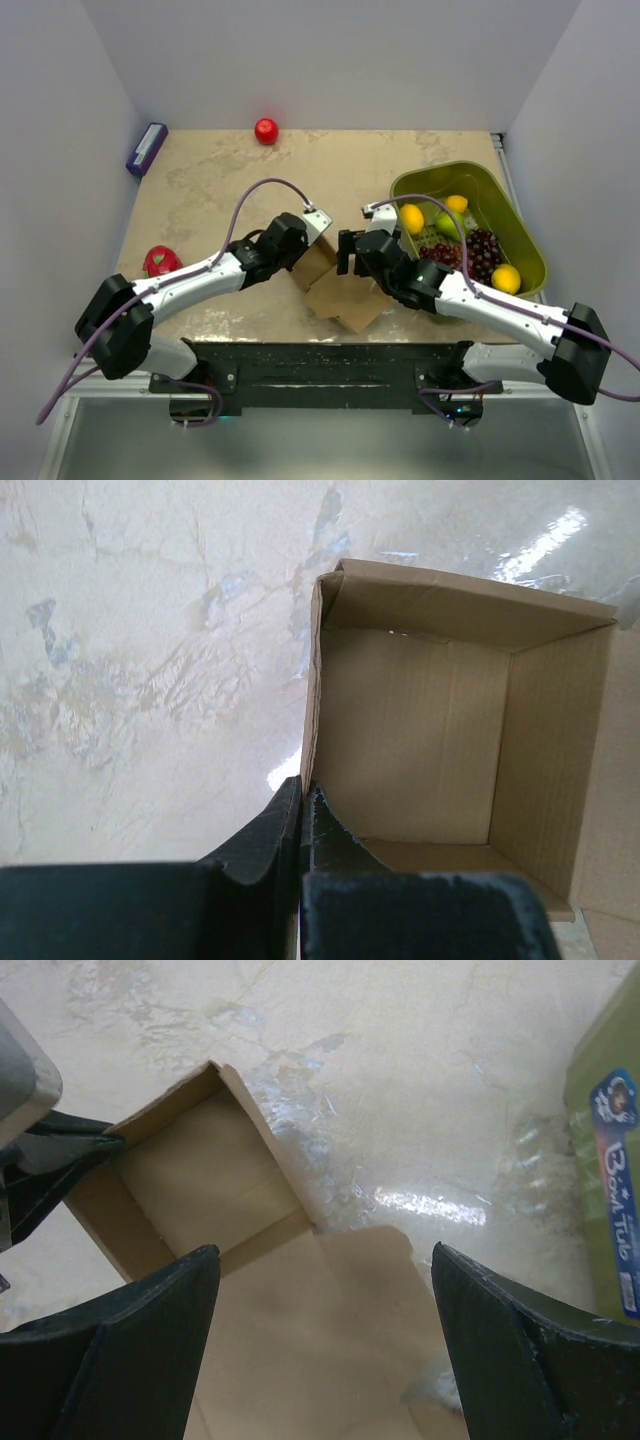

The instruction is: Fold the paper box

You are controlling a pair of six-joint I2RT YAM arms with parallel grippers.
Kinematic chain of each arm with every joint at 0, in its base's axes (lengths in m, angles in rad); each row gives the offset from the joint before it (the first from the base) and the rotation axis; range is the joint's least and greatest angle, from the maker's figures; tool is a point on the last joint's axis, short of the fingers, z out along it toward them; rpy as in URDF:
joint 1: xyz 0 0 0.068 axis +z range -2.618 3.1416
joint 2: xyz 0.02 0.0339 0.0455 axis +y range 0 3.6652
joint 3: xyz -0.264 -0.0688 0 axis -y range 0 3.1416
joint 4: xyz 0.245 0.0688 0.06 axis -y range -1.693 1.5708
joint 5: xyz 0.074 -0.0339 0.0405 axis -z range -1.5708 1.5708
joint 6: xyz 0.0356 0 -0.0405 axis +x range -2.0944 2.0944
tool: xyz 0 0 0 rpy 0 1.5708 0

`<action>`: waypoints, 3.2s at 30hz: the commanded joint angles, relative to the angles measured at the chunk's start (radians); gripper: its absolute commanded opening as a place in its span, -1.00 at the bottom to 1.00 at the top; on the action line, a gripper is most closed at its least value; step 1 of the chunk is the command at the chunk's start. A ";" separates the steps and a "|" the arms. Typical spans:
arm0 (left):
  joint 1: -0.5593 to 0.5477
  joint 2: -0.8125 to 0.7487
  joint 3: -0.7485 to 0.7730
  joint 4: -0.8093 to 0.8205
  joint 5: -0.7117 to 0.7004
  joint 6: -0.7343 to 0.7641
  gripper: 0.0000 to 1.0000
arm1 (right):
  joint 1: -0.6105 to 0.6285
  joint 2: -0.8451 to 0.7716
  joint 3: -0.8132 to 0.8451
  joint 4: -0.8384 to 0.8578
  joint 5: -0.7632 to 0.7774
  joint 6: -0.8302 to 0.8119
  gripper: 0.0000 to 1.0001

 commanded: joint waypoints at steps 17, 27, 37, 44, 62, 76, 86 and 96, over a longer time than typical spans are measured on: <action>0.175 -0.018 0.058 0.005 0.042 -0.168 -1.00 | -0.184 -0.227 -0.128 -0.016 -0.280 0.334 0.78; 0.175 -0.059 0.044 0.024 0.008 -0.179 -1.00 | -0.185 -0.170 -0.114 -0.013 -0.340 0.351 0.48; 0.174 -0.171 -0.017 0.126 0.026 -0.188 -0.89 | -0.195 -0.145 -0.034 -0.027 -0.334 0.279 -0.73; 0.174 -0.233 -0.008 0.128 0.071 -0.145 0.22 | -0.240 -0.102 0.125 -0.172 -0.306 0.112 -1.00; 0.262 -0.454 -0.034 0.211 0.672 0.011 0.58 | -0.277 0.065 0.564 -0.588 -0.654 -0.398 -1.00; 0.342 -0.294 0.026 0.110 1.144 0.068 0.63 | -0.277 0.100 0.556 -0.619 -1.016 -0.551 -1.00; 0.339 -0.267 -0.002 0.173 1.152 0.023 0.63 | -0.276 0.137 0.541 -0.605 -1.082 -0.561 -1.00; 0.304 -0.190 0.020 0.128 1.264 0.025 0.05 | -0.276 0.136 0.530 -0.599 -1.087 -0.559 -1.00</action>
